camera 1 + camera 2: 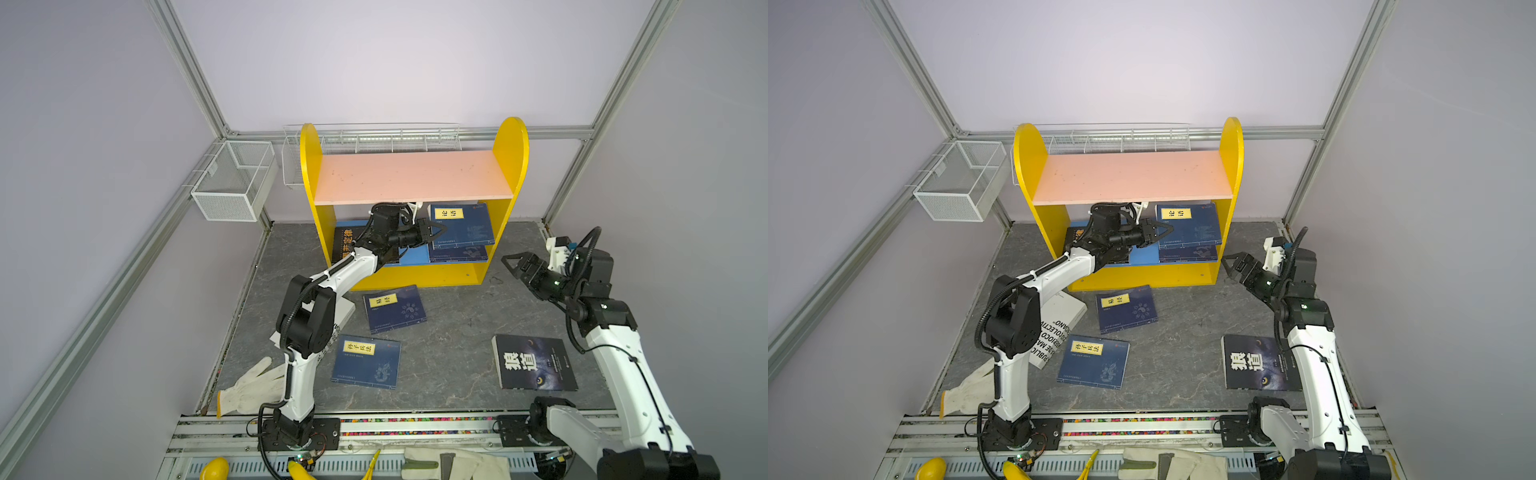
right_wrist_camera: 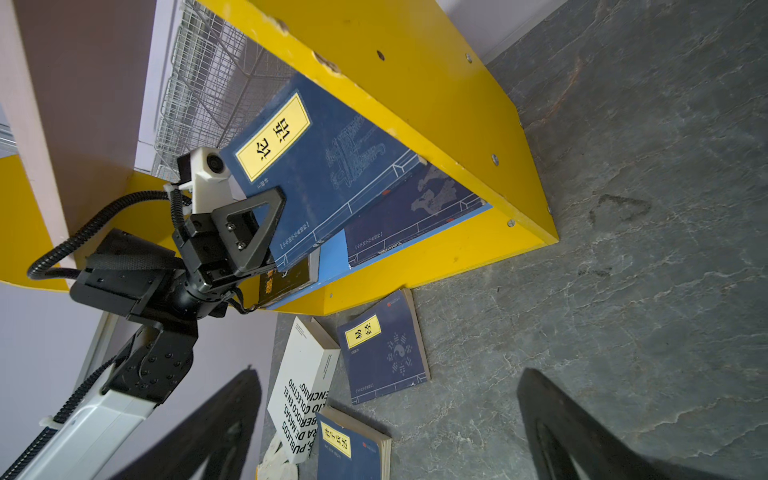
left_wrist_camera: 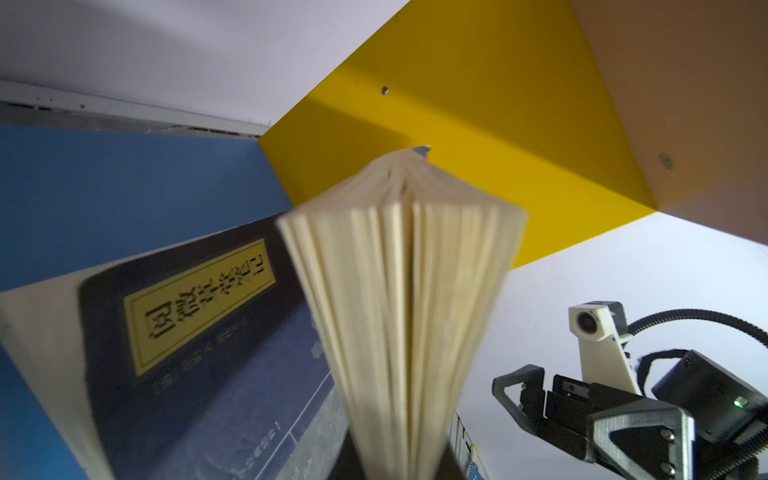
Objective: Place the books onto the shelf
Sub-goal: 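Lay the blue book onto the dark-blue book on the shelf with the left gripper, then hold the book on the shelf with the left gripper while the right reaches over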
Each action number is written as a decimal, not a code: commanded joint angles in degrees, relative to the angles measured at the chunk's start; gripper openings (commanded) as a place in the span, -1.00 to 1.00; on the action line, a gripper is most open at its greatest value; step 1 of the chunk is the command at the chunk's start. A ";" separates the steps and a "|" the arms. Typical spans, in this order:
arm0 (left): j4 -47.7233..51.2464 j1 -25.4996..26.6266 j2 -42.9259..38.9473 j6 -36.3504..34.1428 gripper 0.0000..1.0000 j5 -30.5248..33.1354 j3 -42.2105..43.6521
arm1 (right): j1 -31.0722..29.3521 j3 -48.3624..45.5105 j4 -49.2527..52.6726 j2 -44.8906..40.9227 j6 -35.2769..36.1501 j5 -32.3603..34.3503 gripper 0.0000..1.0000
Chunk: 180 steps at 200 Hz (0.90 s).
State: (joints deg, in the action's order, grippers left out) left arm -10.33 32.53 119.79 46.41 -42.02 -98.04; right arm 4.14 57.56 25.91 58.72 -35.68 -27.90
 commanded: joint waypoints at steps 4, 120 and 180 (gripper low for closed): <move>4.52 -0.71 3.03 -0.38 -1.00 1.75 -4.97 | 0.34 2.06 1.67 1.52 3.03 2.94 0.94; 6.09 -0.98 3.97 1.08 -1.00 -1.25 -6.32 | -1.02 3.04 -3.14 10.74 4.30 8.00 0.77; 4.82 -0.98 1.78 3.40 -1.00 -3.27 -3.06 | -3.54 6.14 -6.59 15.06 6.39 12.14 0.77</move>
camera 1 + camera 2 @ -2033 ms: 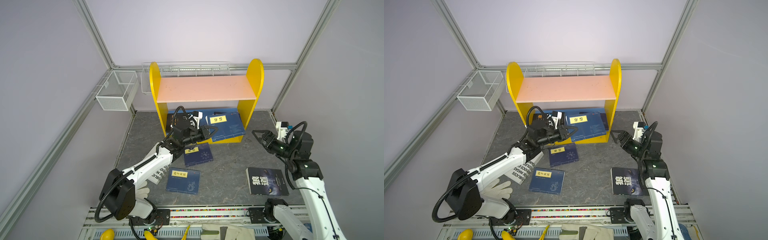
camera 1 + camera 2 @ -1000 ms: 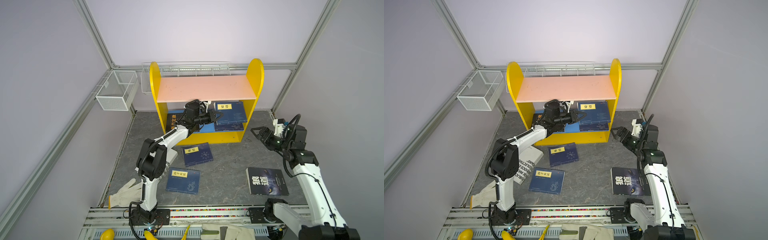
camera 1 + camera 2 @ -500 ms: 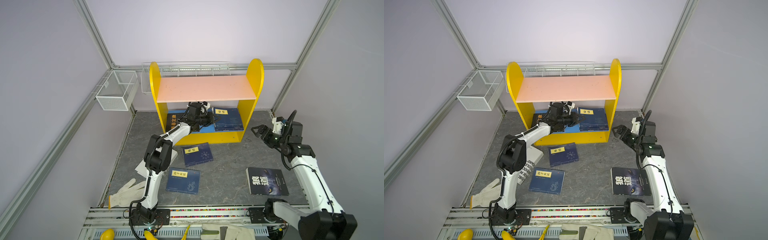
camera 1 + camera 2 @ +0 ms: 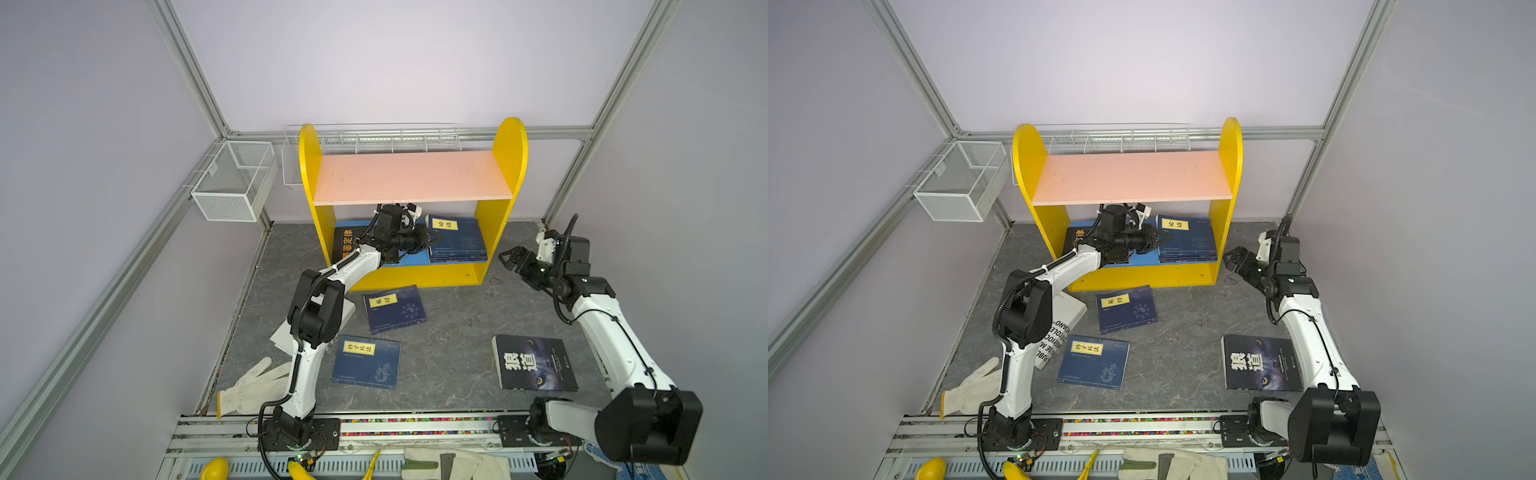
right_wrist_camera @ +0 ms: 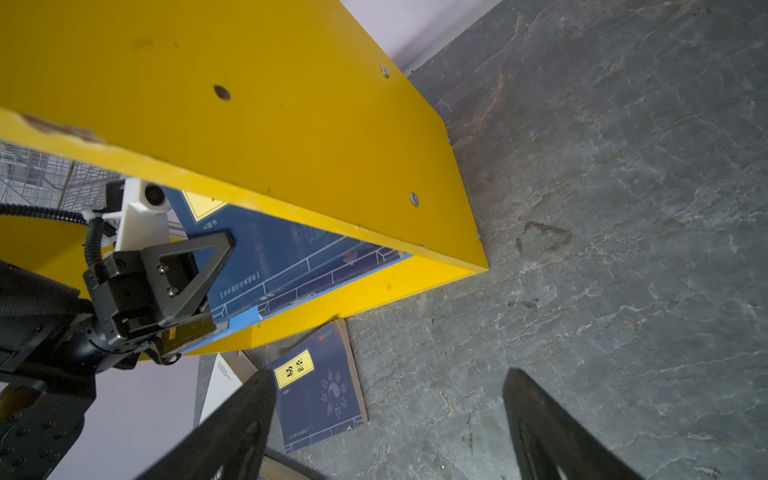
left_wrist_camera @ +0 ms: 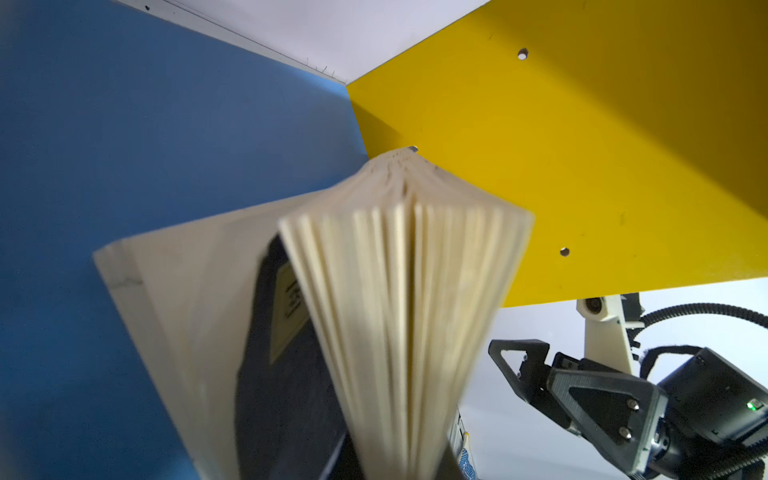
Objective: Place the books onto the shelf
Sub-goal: 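Hold the book on the shelf with the left gripper while the right reaches over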
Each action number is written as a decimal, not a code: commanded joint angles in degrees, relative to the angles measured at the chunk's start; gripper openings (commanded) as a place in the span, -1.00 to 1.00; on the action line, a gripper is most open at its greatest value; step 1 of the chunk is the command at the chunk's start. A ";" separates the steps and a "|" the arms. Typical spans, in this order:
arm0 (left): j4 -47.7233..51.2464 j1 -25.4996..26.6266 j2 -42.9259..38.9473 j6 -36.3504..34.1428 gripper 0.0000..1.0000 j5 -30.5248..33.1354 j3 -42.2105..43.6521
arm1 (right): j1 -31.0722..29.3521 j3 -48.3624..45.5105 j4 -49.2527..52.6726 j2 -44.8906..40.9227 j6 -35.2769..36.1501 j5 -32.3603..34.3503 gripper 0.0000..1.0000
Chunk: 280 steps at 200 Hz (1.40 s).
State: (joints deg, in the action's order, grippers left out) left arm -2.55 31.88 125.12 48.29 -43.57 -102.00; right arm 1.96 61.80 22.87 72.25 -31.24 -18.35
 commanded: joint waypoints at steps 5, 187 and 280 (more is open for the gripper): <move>-3.30 -0.33 -3.39 1.90 -1.00 -1.85 1.01 | -1.66 1.92 -3.91 2.06 2.04 2.86 0.77; 2.84 -0.15 -0.59 -1.44 -1.00 -0.46 -1.15 | -9.98 5.55 -10.54 17.01 0.47 20.37 0.85; 6.92 0.38 -0.32 -3.20 -0.77 1.98 -2.55 | -13.31 7.39 -5.61 23.08 2.31 30.61 0.91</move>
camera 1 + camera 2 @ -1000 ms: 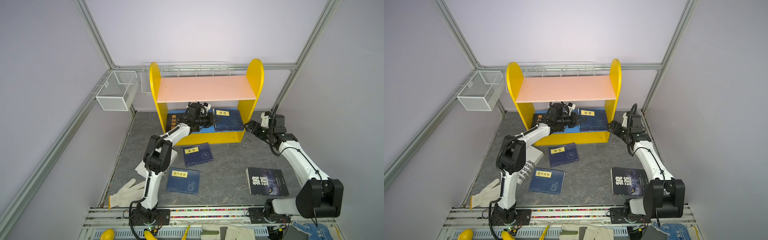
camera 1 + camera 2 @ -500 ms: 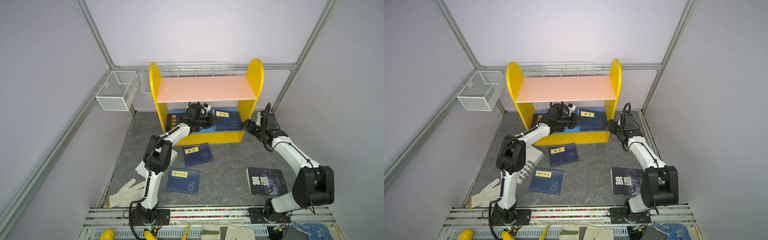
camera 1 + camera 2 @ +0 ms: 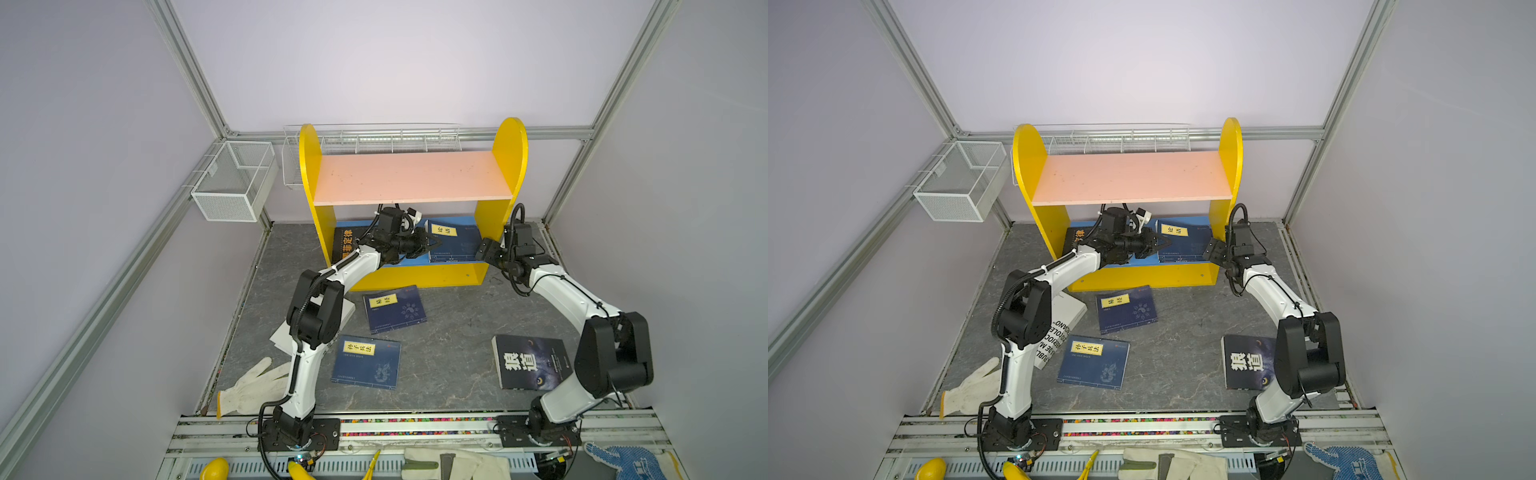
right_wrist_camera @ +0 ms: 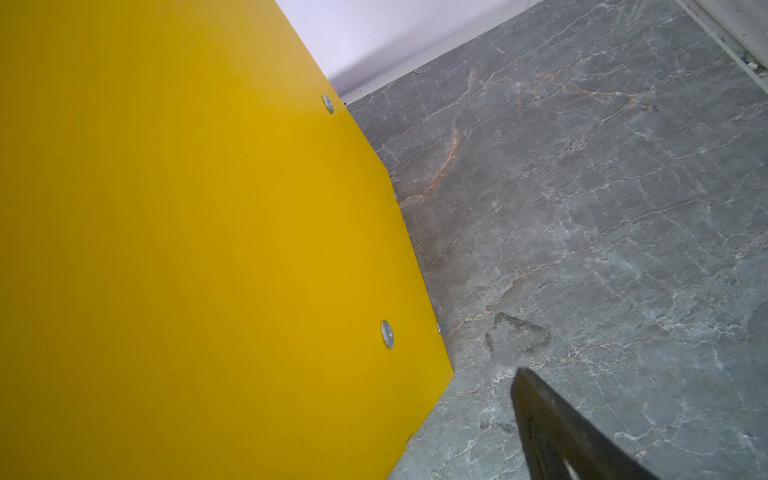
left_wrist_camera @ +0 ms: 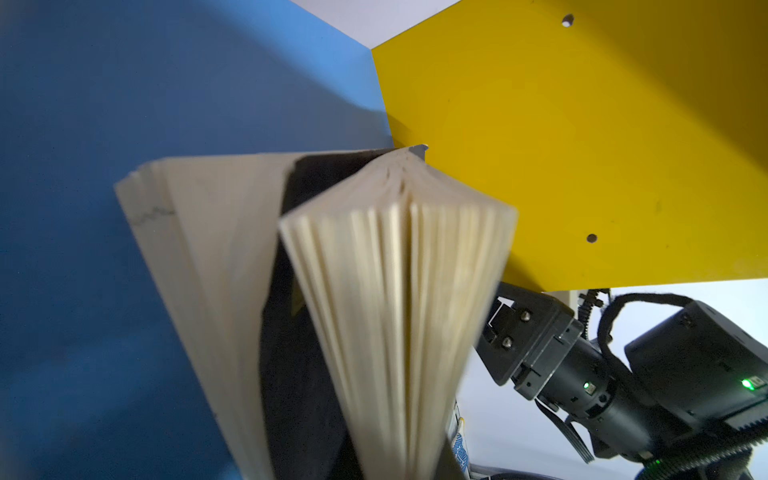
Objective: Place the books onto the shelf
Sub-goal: 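Hold the book on the shelf with the left gripper while the right reaches over, then release the blue book on the shelf and draw the left gripper back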
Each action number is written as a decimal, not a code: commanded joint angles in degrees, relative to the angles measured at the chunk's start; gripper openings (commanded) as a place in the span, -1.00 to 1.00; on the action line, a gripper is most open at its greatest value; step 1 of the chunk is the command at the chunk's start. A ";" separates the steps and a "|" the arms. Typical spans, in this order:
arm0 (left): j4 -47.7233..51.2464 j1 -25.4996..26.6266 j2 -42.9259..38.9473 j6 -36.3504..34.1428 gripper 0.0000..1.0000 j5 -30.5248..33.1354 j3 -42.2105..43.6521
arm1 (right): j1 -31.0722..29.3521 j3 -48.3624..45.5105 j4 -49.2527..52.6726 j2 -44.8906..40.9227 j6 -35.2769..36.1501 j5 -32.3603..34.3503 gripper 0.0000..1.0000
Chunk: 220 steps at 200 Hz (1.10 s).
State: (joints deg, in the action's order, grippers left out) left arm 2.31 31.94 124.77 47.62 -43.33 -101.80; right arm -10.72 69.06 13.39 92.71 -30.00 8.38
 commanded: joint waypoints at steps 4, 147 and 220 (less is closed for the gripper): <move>2.23 0.31 -0.04 -2.57 -0.73 1.87 -2.83 | -0.66 0.17 4.03 2.80 1.13 4.07 0.91; 19.19 -1.23 -5.28 -14.65 0.38 16.11 -8.49 | -0.68 -1.30 4.63 4.05 0.27 4.57 0.95; 24.98 2.42 -13.77 -31.63 0.50 23.94 1.48 | -0.70 -0.86 4.54 4.85 -0.22 3.63 0.95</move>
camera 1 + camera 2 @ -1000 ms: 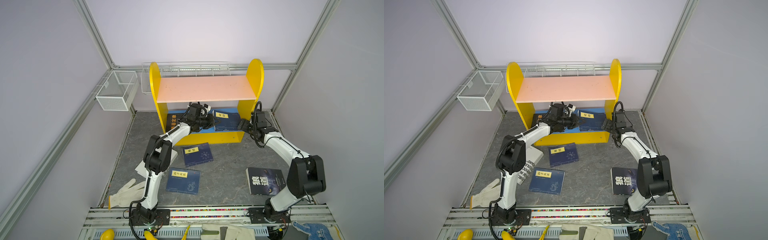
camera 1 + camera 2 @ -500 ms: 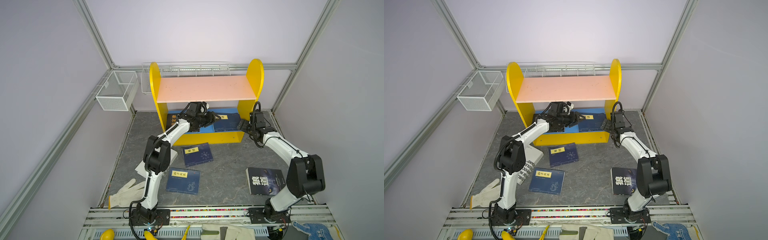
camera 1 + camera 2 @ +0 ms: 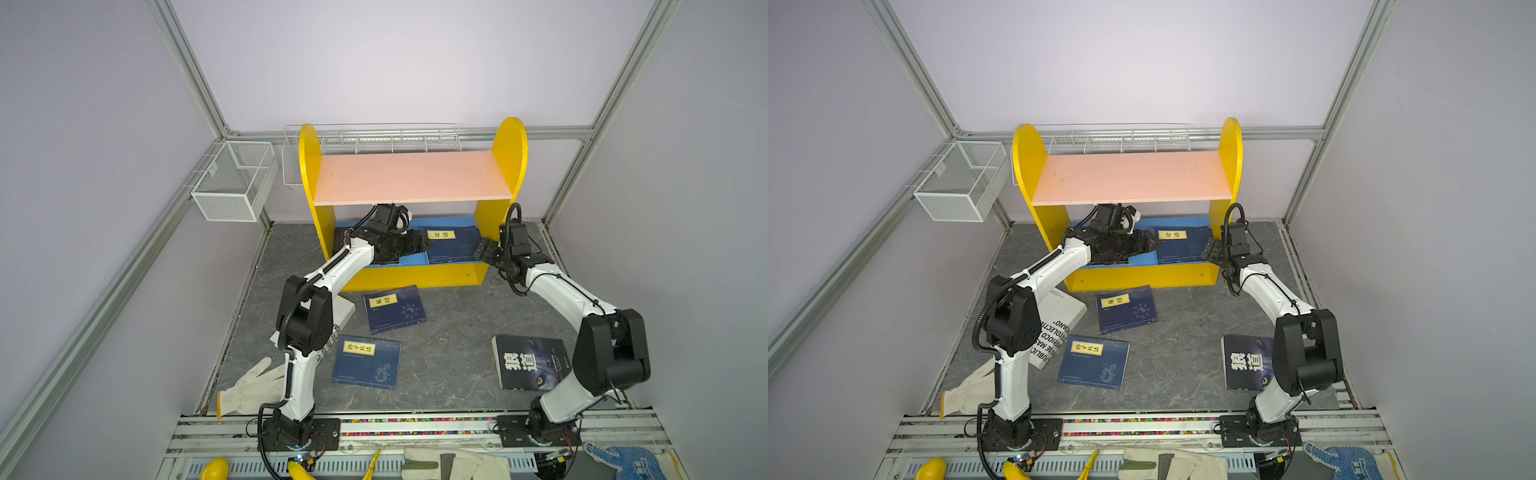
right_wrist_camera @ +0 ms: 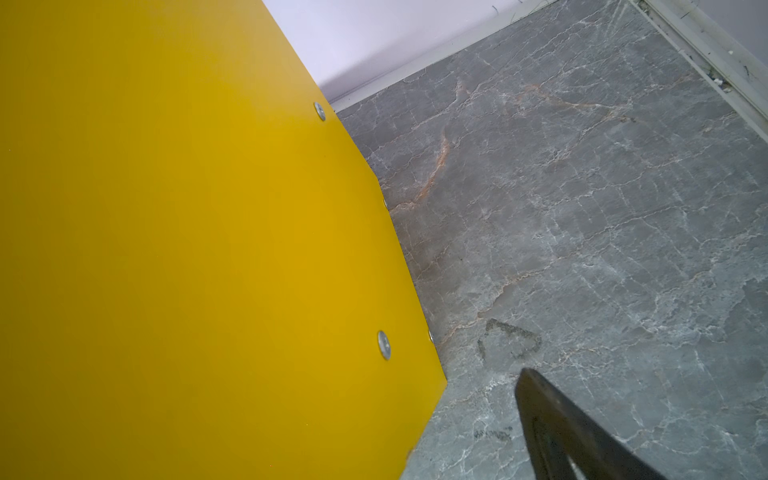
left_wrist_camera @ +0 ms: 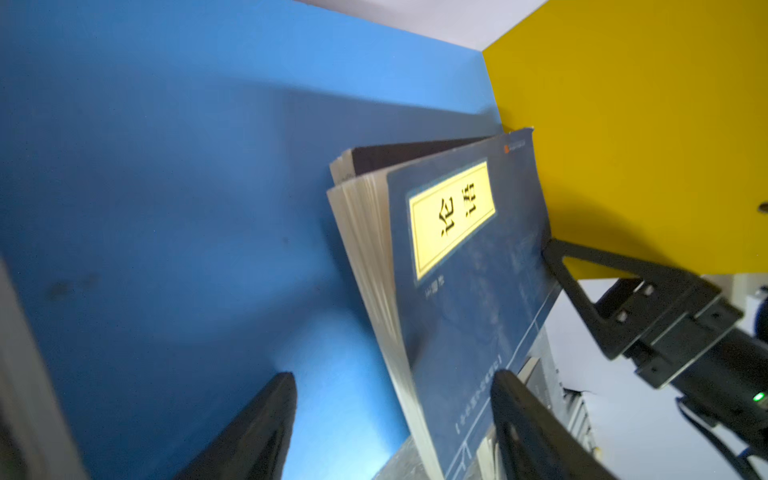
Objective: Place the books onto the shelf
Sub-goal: 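Release the blue book on the shelf and draw the left gripper back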
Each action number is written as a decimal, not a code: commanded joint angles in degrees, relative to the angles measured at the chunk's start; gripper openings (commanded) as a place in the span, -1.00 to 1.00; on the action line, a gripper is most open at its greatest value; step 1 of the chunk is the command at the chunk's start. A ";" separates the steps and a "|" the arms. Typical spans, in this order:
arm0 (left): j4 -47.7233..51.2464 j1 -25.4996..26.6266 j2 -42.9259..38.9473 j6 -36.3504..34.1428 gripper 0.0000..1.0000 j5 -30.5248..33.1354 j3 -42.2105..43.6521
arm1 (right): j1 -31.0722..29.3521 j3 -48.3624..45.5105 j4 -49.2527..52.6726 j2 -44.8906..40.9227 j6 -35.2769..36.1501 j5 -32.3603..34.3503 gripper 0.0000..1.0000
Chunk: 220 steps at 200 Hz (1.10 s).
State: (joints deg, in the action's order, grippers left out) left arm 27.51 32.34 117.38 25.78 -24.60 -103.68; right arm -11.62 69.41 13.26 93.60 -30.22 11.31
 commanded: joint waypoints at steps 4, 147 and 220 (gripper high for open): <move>-0.65 2.34 -6.95 -10.47 0.50 5.77 4.45 | 0.19 -1.20 4.59 4.04 -0.01 0.54 0.95; -15.09 6.77 -8.18 -19.19 0.29 12.64 15.95 | 0.20 0.02 5.11 4.75 0.24 -2.70 0.94; -15.41 8.33 -5.35 -20.90 0.09 14.46 13.58 | 0.19 0.29 5.11 4.50 0.27 -4.08 0.95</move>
State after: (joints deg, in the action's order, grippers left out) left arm 13.28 39.64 110.28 7.05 -11.66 -87.81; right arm -11.38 70.41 12.14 95.11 -30.94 8.58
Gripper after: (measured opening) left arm 0.564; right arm 0.972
